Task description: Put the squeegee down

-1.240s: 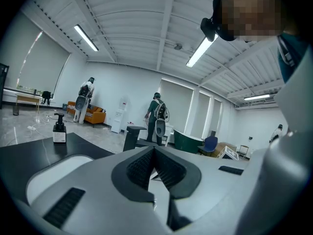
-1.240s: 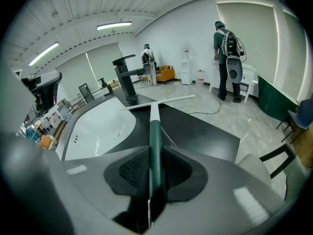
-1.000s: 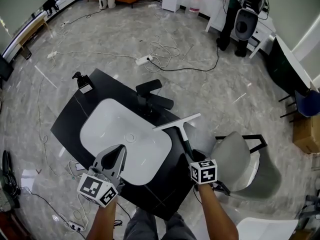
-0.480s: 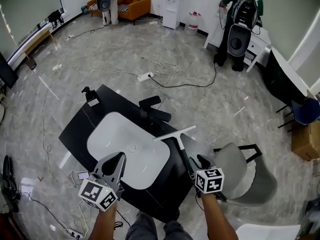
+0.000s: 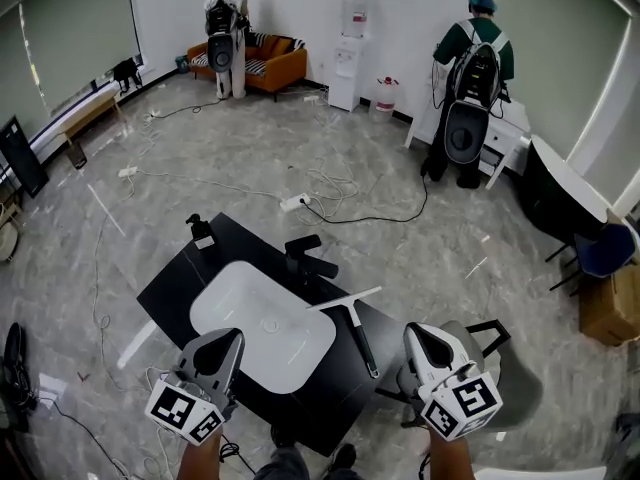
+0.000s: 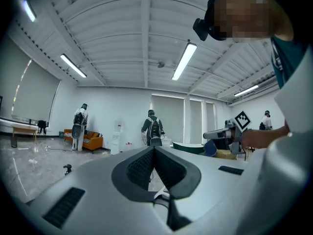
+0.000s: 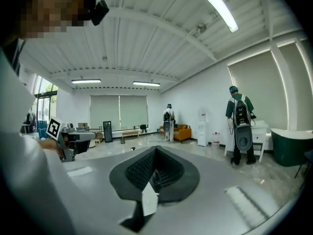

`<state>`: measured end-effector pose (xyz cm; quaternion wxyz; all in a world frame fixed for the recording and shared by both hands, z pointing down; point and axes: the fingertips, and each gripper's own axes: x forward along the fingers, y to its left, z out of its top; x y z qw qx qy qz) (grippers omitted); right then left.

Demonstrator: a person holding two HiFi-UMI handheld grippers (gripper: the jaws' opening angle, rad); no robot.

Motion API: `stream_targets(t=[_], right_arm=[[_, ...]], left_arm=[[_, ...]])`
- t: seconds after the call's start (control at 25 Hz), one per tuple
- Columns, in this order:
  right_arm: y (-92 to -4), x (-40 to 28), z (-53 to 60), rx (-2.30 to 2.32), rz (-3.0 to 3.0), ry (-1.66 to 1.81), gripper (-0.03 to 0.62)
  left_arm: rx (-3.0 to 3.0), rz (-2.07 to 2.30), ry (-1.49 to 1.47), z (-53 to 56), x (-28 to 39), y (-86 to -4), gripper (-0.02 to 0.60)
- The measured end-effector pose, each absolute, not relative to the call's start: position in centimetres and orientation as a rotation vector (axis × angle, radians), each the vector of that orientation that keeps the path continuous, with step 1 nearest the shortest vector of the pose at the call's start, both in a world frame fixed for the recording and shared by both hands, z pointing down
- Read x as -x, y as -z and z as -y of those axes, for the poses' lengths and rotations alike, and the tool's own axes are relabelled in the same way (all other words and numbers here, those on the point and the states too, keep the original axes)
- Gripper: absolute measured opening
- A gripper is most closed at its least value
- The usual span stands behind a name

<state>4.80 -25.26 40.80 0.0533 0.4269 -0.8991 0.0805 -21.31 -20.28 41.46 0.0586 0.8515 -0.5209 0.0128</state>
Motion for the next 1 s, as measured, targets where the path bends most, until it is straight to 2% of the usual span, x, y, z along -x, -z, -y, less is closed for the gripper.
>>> stream_targets(t=[0.28, 1.0], right_arm=[[-32.5, -5.7, 19.1, -1.223, 2.790, -0.089, 0.006], [-28.2, -11.7, 13.3, -1.239, 2.786, -0.030, 0.006]], left_arm=[[-2.652, 1.632, -0.058, 15.3, 20.3, -35.8, 0.005], [-2.669, 1.670, -0.077, 9.0, 15.9, -32.4, 0.005]])
